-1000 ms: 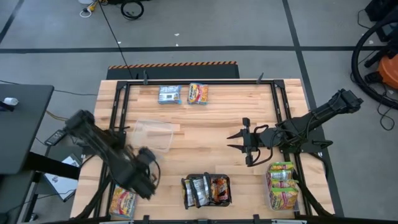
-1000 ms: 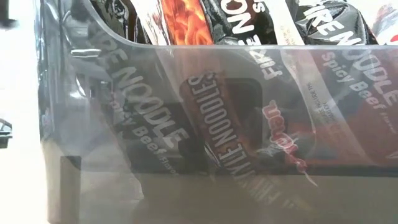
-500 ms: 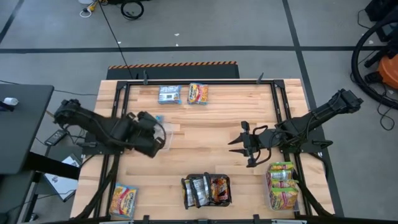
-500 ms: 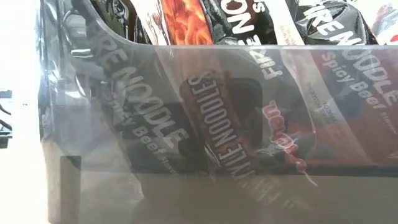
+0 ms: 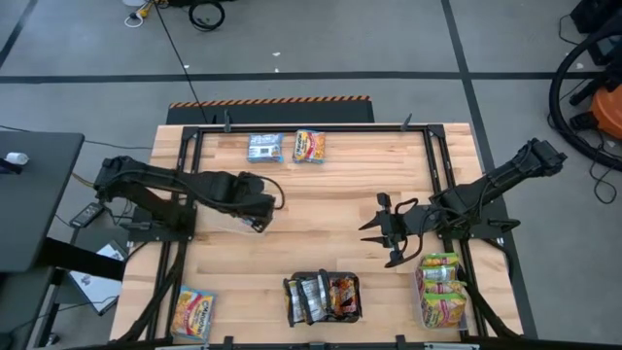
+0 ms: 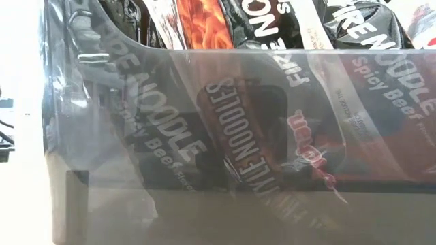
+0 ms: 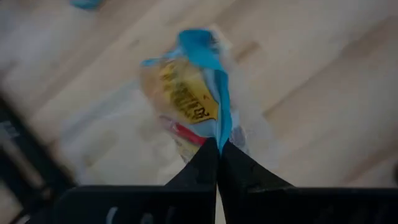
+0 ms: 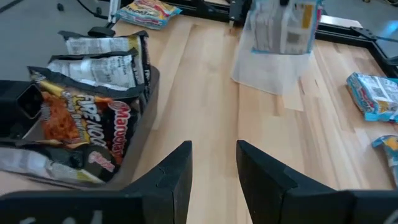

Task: Sort Maruchan noodles
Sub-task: Put the blue noodle pack into the top transparent bin

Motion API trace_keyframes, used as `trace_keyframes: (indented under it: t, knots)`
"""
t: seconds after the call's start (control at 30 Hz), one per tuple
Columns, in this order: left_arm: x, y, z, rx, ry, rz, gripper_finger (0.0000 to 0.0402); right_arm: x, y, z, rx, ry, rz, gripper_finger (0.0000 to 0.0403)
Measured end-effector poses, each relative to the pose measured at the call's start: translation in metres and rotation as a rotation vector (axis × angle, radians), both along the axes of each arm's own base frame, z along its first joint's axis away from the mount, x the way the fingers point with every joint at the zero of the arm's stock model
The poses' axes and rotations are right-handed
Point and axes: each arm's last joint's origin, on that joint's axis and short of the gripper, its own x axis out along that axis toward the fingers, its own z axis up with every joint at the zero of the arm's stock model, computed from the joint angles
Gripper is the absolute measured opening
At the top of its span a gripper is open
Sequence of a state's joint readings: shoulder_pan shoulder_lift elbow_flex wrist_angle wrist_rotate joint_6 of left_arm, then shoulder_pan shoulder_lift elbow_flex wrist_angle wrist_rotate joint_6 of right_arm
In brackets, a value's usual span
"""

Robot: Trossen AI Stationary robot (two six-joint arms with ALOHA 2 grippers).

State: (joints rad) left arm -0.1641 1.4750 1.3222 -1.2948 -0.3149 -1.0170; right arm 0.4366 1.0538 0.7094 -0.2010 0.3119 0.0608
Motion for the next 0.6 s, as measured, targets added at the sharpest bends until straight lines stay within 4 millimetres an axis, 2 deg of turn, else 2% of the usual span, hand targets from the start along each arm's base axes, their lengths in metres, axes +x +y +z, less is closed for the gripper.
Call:
trace_keyframes:
  t: [0.3,0.6]
  knots:
    - [0.011,0.01,-0.013,-0.102,-0.069,-0.028,0.0007,-0.003,0.007,-0.001,-0.003,0.006,0.034,0.013]
    - [0.009,-0.01,-0.014,-0.253,-0.049,-0.082,0.0008,-0.004,0.008,-0.001,-0.005,0.01,0.04,0.013]
